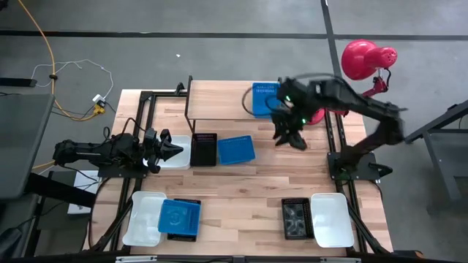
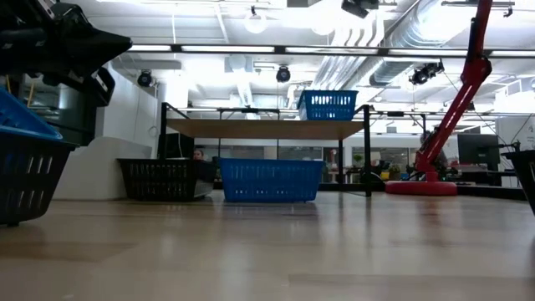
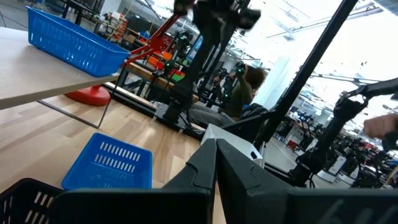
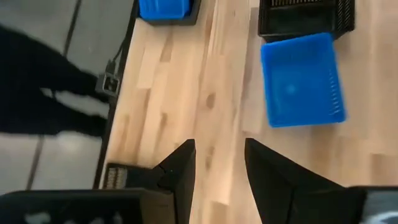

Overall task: Stack baskets on shelf by color
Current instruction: Stack the bottom left blue bin on top of the other blue bin on the shelf

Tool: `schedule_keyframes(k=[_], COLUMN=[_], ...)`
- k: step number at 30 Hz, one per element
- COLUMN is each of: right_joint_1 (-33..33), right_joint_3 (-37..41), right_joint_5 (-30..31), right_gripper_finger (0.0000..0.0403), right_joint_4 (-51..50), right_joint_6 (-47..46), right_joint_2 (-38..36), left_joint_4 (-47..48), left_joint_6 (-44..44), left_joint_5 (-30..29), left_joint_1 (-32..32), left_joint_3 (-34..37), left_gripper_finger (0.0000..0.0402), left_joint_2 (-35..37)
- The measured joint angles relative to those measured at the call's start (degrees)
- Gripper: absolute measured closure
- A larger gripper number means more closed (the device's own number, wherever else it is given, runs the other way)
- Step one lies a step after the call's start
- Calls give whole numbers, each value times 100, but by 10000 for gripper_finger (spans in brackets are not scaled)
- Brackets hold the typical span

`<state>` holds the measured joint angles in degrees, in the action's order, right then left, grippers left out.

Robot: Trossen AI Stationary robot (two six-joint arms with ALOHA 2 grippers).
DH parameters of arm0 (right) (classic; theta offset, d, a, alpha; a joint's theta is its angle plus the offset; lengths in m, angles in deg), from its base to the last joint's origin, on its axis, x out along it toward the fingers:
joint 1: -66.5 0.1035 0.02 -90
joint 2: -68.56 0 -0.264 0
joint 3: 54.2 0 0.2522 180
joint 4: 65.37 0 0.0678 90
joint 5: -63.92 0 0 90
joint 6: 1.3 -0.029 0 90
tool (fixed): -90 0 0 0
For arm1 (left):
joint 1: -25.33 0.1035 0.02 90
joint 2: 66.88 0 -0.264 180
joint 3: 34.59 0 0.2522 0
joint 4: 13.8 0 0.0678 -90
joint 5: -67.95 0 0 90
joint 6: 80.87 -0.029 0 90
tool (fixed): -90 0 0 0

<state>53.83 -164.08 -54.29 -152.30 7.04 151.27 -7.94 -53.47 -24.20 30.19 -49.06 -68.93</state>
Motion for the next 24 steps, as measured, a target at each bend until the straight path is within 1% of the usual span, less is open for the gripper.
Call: schedule_keyframes(k=[3, 5, 8, 11, 14, 16, 18, 21, 23, 24], right_joint_1=[337, 567, 941, 1405, 1880, 2149, 2345, 2499, 2522, 2521], right_joint_3=[1585, 2522, 3681, 4554, 5242, 5630, 5939, 6185, 6211, 6212], right_joint_5=[59, 267, 789, 1550, 2551, 3228, 3757, 4104, 4170, 4169], right_gripper_finger=[277, 277, 277, 277, 277, 277, 277, 277, 277, 277], right_joint_4=[1401, 2386, 3871, 5351, 6841, 7829, 8649, 9378, 9445, 9444], right_joint_6=[-1045, -1843, -3026, -3884, -4113, -3936, -3704, -3525, -3539, -3550], right_joint_2=[-990, -1611, -2447, -3101, -3527, -3671, -3684, -3611, -3569, -3538], left_joint_4=[-2, -1, -2, -2, -19, -151, -287, -416, -422, -447], left_joint_6=[0, -2, -2, 5, 172, 405, 736, 1201, 1292, 1299], left_joint_5=[0, 0, 0, -62, -266, -425, -503, -512, -610, -777], left_joint_1=[1, 0, 1, -1, -1, -1, 0, 1, -1, -5], left_joint_3=[1, 2, 2, 2, 2, 2, 2, 2, 2, 2], left_gripper_finger=[401, 401, 401, 401, 401, 401, 401, 401, 401, 401], left_joint_2=[-1, 1, 1, 1, 1, -1, 1, 1, 1, -1])
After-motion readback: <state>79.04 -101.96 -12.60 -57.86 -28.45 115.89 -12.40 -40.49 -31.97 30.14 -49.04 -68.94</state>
